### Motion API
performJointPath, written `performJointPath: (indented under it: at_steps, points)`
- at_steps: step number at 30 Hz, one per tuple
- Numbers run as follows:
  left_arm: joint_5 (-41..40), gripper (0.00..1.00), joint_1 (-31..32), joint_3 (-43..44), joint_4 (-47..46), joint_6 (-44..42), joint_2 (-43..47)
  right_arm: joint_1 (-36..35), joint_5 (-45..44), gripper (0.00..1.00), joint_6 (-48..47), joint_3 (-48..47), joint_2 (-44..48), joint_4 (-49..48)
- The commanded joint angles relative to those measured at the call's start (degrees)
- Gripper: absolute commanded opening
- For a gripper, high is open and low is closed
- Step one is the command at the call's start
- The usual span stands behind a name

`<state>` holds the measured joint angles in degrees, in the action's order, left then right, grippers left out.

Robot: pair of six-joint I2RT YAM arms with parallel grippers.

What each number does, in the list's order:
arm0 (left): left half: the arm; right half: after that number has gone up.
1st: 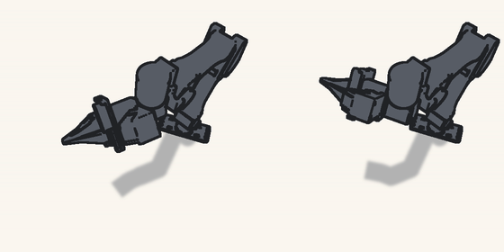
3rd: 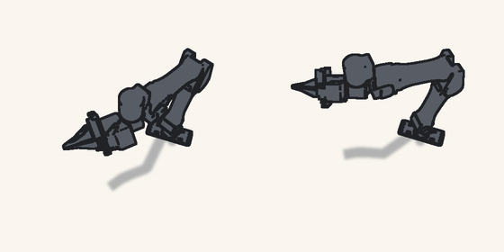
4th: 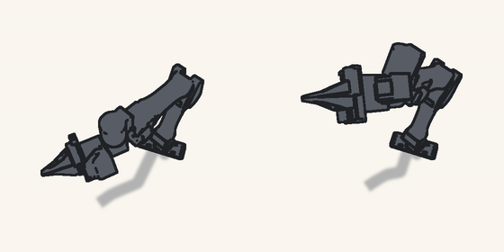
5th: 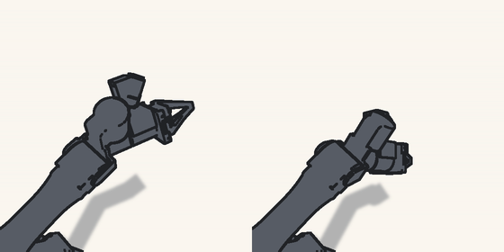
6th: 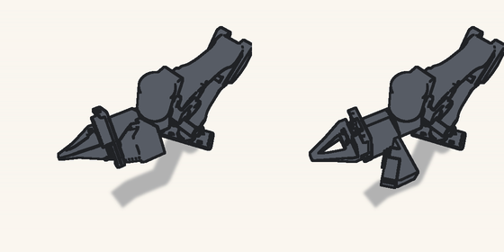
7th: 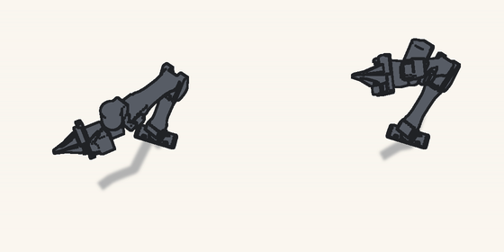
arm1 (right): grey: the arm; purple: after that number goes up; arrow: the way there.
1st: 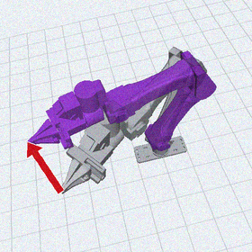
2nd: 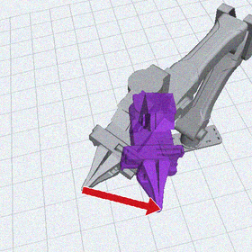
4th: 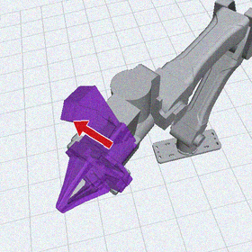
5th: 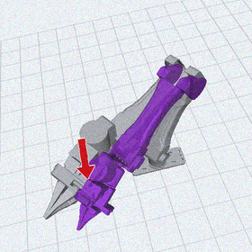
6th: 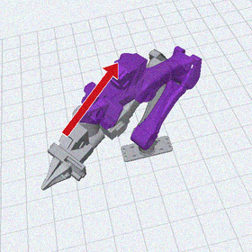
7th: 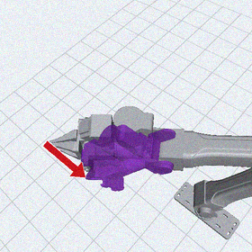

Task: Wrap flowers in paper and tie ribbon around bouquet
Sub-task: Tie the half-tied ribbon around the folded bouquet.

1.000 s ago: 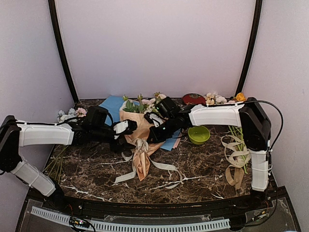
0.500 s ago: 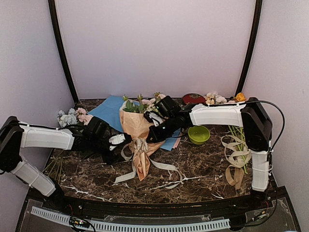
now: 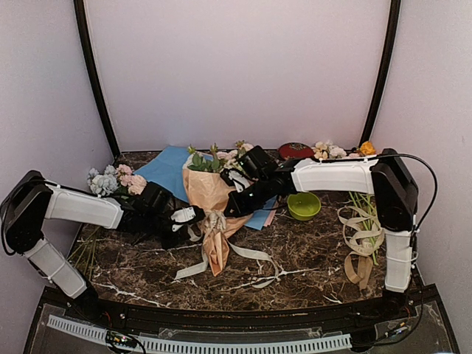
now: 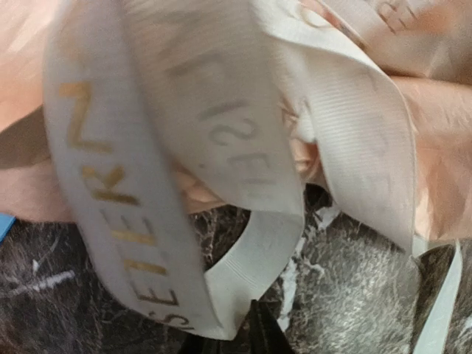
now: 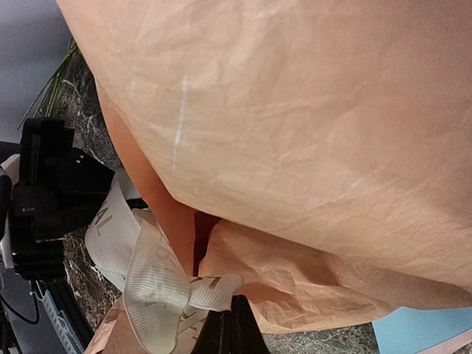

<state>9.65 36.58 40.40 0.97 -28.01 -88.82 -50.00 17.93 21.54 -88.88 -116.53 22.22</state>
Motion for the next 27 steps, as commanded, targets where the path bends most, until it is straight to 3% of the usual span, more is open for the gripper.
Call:
performJointPath:
  at_steps: [1,10,27]
  points:
    - [0.8,0.0,-0.2,-1.2,-2.2,-0.1,3.4,-0.5,-2.3,0.0,0.3,1.1,3.1,-2.0]
    - [-8.3,0.0,-0.3,3.7,10.0,2.8,1.7,0.9,-11.5,0.0,1.3,7.4,8.7,-1.3]
    - [-16.2,0.0,-3.9,5.1,17.2,6.4,0.8,5.0,-22.2,0.0,5.1,23.7,17.4,2.1]
